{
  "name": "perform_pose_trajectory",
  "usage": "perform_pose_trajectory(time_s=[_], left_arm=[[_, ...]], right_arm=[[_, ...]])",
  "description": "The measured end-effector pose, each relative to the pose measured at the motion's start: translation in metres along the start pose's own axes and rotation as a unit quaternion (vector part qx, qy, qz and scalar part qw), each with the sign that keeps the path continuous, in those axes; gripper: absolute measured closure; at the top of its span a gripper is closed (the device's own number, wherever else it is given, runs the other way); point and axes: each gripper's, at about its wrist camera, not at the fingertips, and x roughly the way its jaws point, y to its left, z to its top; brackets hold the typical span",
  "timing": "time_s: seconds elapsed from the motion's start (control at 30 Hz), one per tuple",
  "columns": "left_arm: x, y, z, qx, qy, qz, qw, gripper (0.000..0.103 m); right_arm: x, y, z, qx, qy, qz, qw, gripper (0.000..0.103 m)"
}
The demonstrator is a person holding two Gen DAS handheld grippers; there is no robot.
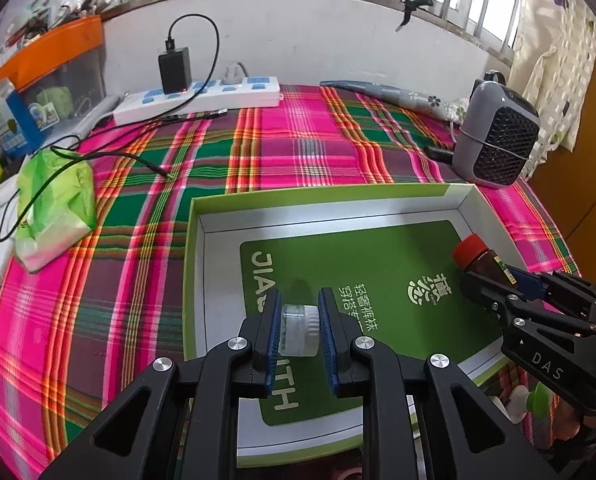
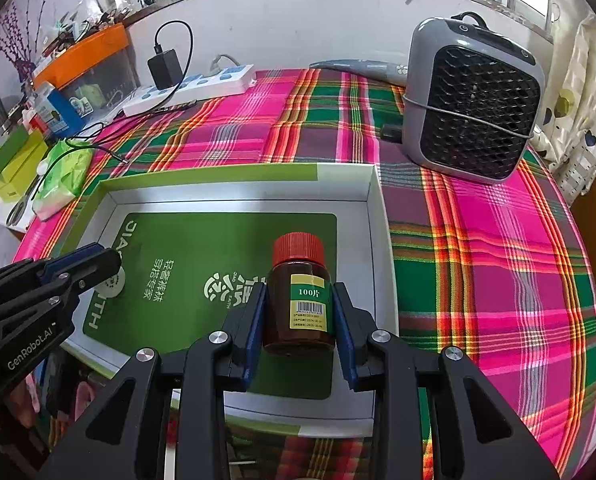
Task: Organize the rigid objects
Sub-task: 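Carry the white cap and brown jar over the green box tray with both tools, then lower the cap and jar into the tray and open both tools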
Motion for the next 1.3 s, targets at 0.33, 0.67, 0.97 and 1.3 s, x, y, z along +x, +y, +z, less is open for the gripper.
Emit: perform_pose_trajectory(time_s=[0.33,0.67,0.97,1.3], left_arm=[[0.003,0.001,-0.001,-0.004,0.004,0.002,1.0000,0.085],[0.007,0.002,-0.001,-0.003,0.016,0.005,0.9999,0.082],[0.001,0.000,-0.003,0.002,0.007,0.000,1.0000,0.071],[-0.016,-0.002,-0.008,0.008,-0.010,0.002,0.9999,0.069]], right_arm=[[0.003,0.001,-0.001,-0.003,-0.001,-0.003,1.000,0.070],[0.003,0.002,-0.001,-0.004,-0.003,0.000,1.000,0.070],[0.000,0.001,-0.002,0.002,-0.010,0.003,1.000,0.069],[-0.012,0.004,-0.004,0.005,-0.025,0.005,1.000,0.062]])
